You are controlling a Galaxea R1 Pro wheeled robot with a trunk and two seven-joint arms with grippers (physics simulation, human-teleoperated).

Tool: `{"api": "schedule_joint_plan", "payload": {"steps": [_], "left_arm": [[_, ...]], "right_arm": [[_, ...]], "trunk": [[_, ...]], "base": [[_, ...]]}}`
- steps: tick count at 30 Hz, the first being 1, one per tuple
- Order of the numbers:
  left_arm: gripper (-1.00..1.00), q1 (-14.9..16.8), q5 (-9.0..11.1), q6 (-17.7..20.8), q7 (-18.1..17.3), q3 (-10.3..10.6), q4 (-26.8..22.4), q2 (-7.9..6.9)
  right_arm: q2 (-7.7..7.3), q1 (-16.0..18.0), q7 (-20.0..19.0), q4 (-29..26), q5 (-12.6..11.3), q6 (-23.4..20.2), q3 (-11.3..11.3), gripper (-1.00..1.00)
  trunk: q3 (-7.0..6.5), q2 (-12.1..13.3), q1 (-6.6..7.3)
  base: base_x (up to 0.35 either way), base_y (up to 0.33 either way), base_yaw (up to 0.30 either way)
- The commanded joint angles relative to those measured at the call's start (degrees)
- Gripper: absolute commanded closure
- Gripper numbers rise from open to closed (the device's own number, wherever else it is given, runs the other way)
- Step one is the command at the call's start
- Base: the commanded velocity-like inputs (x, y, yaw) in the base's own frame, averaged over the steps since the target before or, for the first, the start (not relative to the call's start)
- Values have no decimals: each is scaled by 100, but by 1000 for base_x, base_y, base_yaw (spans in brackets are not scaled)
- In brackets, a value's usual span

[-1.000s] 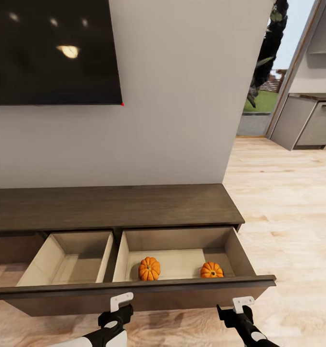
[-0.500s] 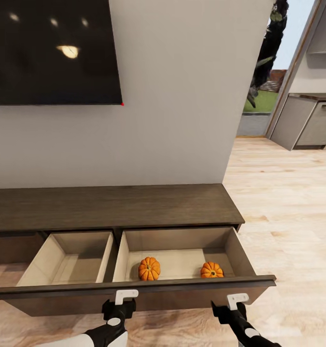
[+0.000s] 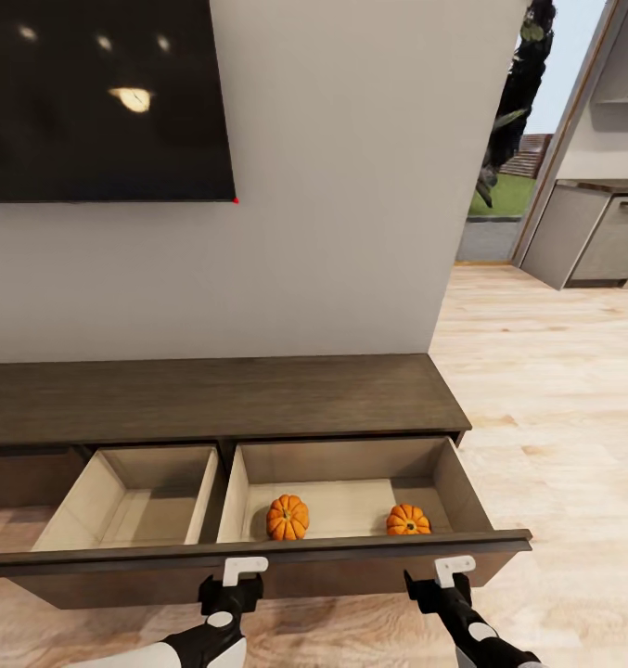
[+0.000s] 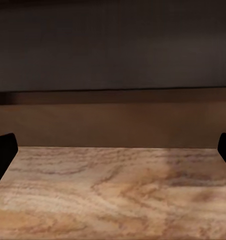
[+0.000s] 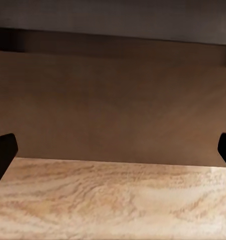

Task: Place each of the two pumpkins and all three candles from the living room inside a cabinet in the living room (use any cabinet), then make sure every cabinet is closed, and position the cauldron so it is next to a table in the living room.

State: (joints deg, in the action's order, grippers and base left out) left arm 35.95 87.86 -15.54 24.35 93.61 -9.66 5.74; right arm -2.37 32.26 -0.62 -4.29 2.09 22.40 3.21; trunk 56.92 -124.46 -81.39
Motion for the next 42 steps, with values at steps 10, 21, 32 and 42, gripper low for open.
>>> {"api": "schedule_joint_plan", "payload": {"steps": [10,21,32,42], "left_arm": [[-100,0,3,-11,-8,-17,-3,-11],[-100,-9,20,-19,-17,-27,0,-37],[-100,-9,37,-19,-18,-32,-7,-37],[-100,-9,38,-19,-18,-36,-9,-37]], "right_arm": [[7,2,0,-118,10,1,11,-100],[76,26,17,-132,19,1,13,-100],[79,26,11,-127,20,1,21,-100],[79,26,9,-130,20,1,22,-100]], "trunk": [[0,0,0],[0,0,0],[0,0,0],[0,0,0]], "base": [[108,-30,0],[321,-60,0],[328,-1,0],[328,0,0]]}}
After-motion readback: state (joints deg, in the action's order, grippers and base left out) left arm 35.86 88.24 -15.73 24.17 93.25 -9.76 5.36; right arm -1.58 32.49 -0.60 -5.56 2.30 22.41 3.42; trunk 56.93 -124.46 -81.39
